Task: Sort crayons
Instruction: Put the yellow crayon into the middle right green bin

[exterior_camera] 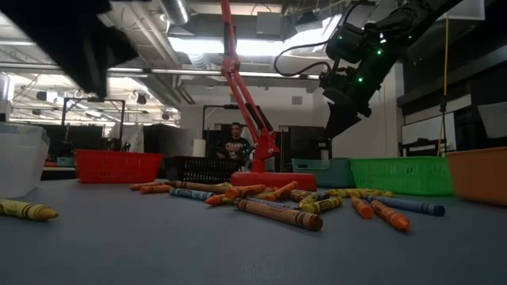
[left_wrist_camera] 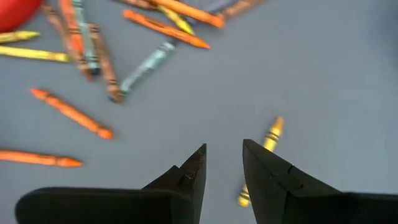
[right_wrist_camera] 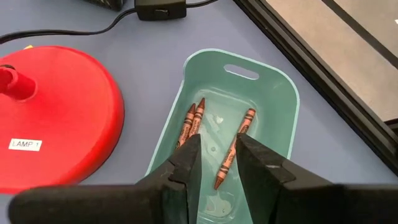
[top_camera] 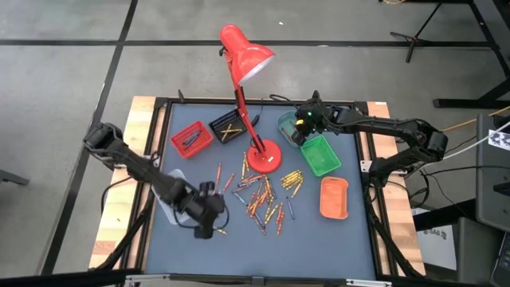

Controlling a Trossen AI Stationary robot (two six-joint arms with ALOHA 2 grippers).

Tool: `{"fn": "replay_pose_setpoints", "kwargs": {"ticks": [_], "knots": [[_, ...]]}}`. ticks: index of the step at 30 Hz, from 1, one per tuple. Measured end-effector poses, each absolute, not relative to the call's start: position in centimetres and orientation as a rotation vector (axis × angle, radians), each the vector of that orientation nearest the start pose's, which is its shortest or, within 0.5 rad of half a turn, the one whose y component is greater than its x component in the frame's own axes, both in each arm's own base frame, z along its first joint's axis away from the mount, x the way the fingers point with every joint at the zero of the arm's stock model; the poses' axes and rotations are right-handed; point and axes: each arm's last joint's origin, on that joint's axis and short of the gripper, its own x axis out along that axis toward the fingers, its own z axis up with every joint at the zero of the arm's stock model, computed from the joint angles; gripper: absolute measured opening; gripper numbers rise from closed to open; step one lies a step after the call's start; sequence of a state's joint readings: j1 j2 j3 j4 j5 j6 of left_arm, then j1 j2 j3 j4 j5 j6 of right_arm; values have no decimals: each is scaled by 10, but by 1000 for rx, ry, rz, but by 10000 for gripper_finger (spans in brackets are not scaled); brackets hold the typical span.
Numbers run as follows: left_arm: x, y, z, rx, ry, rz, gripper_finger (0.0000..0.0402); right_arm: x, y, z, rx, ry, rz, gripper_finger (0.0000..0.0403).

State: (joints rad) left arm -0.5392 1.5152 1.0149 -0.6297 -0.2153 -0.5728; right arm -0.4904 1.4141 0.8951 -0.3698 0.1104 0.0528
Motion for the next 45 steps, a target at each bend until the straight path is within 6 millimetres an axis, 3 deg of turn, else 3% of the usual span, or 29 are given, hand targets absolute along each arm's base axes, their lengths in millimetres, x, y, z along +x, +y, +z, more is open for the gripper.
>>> {"fn": "replay_pose_setpoints", "kwargs": {"ticks": [7, 13, 19, 29, 33, 38, 45], "knots": [[253, -173, 183, -8, 1147, -27, 89, 248, -135, 220, 237, 867, -549, 99], [259, -178, 156, 32, 1211, -6, 89, 250, -131, 220, 289, 853, -436, 99], [260, -180, 144, 48, 1263, -42, 89, 259, -112, 220, 265, 858, -334, 99], [262, -179, 143, 32, 1268, -39, 89, 277, -56, 220, 144, 878, -188, 99], [262, -180, 154, -75, 1250, -67, 89, 280, -37, 220, 107, 883, -158, 99], [259, -198, 164, -226, 1231, -201, 89, 282, -17, 220, 92, 884, -104, 99], [243, -223, 165, -158, 1154, -235, 89, 282, 5, 220, 60, 886, -32, 99]]}}
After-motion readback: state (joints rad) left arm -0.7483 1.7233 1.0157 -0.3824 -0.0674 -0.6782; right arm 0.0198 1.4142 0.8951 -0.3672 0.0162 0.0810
